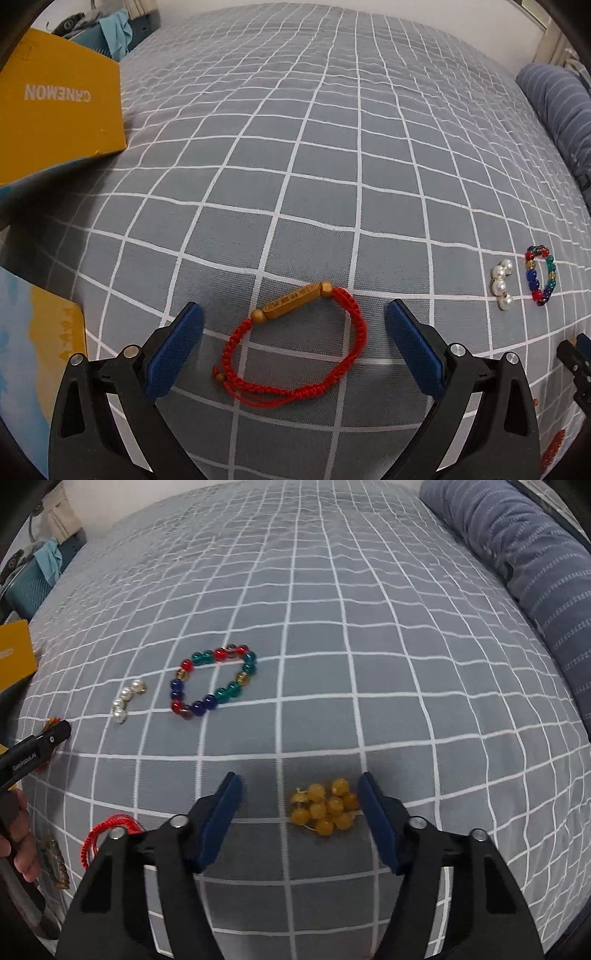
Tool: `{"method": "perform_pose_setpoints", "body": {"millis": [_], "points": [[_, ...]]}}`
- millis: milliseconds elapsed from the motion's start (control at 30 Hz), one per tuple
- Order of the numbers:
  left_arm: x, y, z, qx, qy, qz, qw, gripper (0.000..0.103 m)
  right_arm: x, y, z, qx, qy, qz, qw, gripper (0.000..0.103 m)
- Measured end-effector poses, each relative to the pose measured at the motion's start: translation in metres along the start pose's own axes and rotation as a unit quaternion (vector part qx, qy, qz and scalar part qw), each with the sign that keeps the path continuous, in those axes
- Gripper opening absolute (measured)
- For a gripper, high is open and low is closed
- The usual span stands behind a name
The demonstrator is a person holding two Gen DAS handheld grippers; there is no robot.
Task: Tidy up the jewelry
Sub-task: 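Grasp the red string bracelet with left tool while right tool grasps amber beads, then carry the red string bracelet and amber beads with both tools over the white box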
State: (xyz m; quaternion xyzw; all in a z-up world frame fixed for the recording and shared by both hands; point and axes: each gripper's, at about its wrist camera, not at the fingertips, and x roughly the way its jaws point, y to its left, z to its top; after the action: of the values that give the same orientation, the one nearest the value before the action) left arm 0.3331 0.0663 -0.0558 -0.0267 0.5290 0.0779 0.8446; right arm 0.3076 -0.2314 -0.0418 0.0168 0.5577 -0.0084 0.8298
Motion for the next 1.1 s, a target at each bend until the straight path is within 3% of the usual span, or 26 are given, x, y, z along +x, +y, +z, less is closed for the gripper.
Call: {"method": "perform_pose_setpoints", "body": {"millis": [167,300,367,500,667,767,833,1000,1100], "points": [[0.001,-0.001,0.002,0.003,-0.003,0.005,1.0000,0.096,0.002,-0.003,-0.002,0.002,0.009,0.006,1.000,0.046],[-0.003,-0.003,0.000,0.008,-0.001,0.012,0.9999,0.087,0.001,-0.008,-0.003,0.009,0.013,0.008,1.000,0.039],[-0.005,-0.004,-0.001,0.011,0.000,0.009,0.9999,0.081,0.001,-0.009,-0.002,0.010,0.014,0.007,1.000,0.034],[-0.008,-0.005,0.000,0.017,0.007,0.003,0.9998,0.056,0.000,-0.006,-0.003,0.012,0.016,0.006,1.000,0.032],[-0.011,-0.001,0.001,0.012,0.010,-0.005,0.9999,0.033,0.000,-0.006,-0.003,0.011,0.018,0.002,1.000,0.017],[-0.012,0.001,0.001,0.009,0.010,-0.013,0.9998,0.029,-0.001,-0.006,-0.003,0.010,0.017,-0.001,1.000,0.016],[-0.013,0.001,0.001,0.008,0.011,-0.020,0.9997,0.020,-0.002,-0.005,-0.004,0.010,0.016,-0.003,1.000,0.016],[-0.019,-0.001,0.000,0.011,0.008,-0.036,0.9993,0.008,-0.005,-0.004,-0.004,0.008,0.013,-0.004,1.000,0.016],[-0.023,-0.002,-0.001,0.016,0.004,-0.041,0.9990,0.008,-0.008,-0.003,-0.004,0.008,0.008,-0.002,1.000,0.015]]}}
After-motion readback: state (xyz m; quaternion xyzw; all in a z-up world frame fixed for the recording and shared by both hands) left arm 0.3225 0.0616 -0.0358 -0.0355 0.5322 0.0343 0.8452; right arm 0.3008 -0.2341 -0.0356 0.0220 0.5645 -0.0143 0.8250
